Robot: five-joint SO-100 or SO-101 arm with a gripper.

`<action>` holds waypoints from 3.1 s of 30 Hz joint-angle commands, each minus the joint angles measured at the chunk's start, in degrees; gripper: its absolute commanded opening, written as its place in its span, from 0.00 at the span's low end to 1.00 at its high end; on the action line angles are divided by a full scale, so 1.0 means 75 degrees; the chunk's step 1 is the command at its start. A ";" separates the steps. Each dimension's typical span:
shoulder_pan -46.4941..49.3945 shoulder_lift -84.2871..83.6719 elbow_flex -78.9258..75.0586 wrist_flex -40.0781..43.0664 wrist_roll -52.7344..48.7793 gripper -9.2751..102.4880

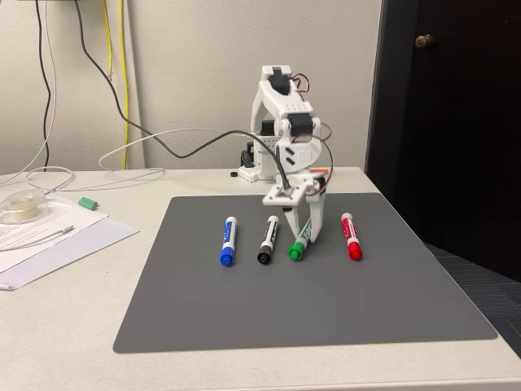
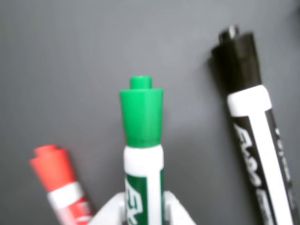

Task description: Pick up the green marker.

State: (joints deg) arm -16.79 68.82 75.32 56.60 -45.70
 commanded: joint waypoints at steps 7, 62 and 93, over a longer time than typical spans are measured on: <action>-0.0023 -0.2309 -0.9926 0.4816 0.2062 0.12; 0.2859 1.0031 0.6199 -0.2227 0.4348 0.12; 0.2355 1.0805 0.7254 -0.3070 0.4148 0.12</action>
State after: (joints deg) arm 0.88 148.18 129.81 34.72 -14.85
